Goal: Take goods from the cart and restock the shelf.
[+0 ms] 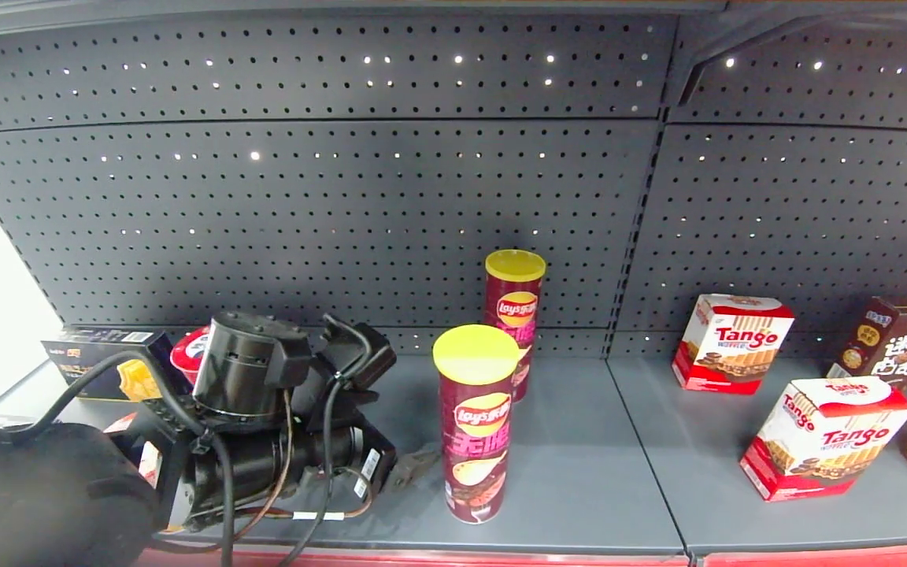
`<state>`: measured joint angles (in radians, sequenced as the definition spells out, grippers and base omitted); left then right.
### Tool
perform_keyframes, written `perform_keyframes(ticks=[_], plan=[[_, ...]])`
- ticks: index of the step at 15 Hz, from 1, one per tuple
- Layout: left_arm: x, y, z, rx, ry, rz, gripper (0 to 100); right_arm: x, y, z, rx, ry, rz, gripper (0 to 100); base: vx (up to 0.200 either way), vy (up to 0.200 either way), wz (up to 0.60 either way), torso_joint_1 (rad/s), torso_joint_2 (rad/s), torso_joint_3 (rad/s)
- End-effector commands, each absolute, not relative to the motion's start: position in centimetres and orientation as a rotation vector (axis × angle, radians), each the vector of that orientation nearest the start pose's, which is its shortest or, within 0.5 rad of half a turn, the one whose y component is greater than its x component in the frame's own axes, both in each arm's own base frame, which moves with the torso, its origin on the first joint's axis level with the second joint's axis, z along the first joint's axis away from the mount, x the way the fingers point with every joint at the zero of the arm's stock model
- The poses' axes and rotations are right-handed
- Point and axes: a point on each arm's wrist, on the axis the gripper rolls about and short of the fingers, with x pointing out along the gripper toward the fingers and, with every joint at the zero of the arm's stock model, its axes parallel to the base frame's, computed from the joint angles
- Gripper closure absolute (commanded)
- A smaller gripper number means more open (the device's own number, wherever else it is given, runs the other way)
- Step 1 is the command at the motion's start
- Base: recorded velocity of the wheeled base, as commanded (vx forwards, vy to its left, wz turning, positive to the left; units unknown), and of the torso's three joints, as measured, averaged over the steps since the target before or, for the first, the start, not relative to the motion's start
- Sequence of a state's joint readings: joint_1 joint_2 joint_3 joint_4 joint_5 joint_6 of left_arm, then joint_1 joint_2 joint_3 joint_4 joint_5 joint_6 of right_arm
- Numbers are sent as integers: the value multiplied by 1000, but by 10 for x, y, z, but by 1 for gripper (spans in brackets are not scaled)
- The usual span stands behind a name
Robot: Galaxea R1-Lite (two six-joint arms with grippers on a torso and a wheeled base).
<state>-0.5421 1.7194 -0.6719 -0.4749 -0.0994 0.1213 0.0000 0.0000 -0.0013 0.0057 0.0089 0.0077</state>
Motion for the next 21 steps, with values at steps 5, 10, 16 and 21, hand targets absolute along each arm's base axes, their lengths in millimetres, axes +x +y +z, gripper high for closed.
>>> perform_keyframes(ticks=[5, 10, 16, 21], plan=[[254, -155, 123, 243, 534, -657, 0, -23, 0, 75, 8, 5, 9, 0, 0, 0, 0, 0, 0, 0], [265, -149, 118, 238, 523, -621, 0, -23, 0, 75, 8, 6, 9, 0, 0, 0, 0, 0, 0, 0], [268, -159, 121, 240, 505, -645, 0, -23, 0, 75, 8, 5, 9, 0, 0, 0, 0, 0, 0, 0], [268, -166, 122, 245, 498, -653, 0, -23, 0, 75, 9, 5, 9, 0, 0, 0, 0, 0, 0, 0]])
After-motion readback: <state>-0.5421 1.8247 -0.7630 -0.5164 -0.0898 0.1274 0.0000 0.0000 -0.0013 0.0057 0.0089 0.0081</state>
